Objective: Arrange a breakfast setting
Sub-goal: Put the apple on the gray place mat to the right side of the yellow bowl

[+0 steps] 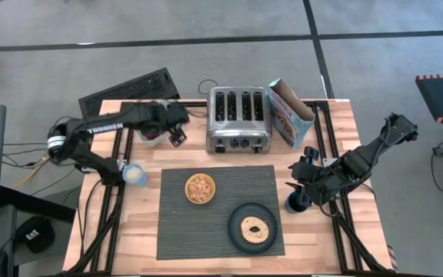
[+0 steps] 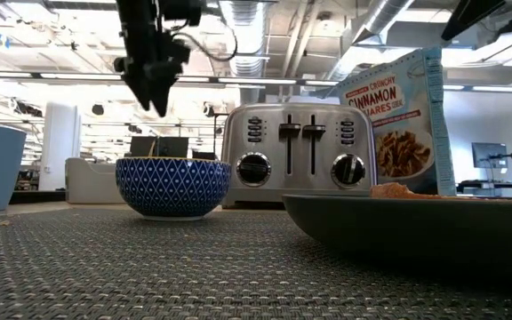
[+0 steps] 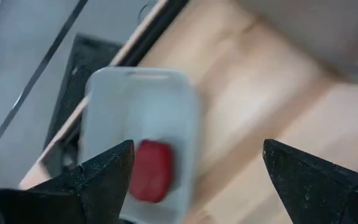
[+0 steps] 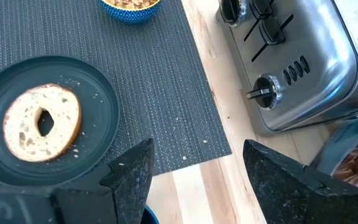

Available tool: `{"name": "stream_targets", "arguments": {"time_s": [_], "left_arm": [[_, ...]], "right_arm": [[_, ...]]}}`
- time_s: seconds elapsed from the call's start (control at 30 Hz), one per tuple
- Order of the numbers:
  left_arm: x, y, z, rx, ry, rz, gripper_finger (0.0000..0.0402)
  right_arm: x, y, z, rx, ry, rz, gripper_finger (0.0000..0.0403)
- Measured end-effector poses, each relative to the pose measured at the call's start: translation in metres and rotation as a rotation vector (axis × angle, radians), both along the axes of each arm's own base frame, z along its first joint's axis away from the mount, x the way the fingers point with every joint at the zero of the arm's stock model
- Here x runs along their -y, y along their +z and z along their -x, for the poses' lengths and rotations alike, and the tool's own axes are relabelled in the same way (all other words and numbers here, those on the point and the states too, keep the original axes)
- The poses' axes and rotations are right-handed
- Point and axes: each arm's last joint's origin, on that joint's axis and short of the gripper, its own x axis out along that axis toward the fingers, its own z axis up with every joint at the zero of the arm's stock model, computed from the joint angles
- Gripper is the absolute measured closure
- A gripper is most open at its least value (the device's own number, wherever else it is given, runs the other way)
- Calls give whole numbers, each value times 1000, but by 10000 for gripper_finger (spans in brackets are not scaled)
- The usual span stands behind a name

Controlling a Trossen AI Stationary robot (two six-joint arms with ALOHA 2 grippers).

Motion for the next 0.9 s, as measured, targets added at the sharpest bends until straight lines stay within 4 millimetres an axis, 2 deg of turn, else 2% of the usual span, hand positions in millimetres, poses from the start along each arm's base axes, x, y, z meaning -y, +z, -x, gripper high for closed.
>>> {"name": "stream_targets", "arguments": {"time_s": [0.23,0.4,0.67,0.9], "left_arm": [[-50,-4,31,-17,99,101,61],[-69,-19,50,-48,136,149,61],[-74,-46,65,-78,140,247,76],[-76,-74,69,-123,139,312,86]], "right_arm": [[0,0,0,-1,0,1,127],[0,0,0,-1,0,1,127],[1,0,0,8,-3,20,127],[0,0,0,15,-8,18,127]]}}
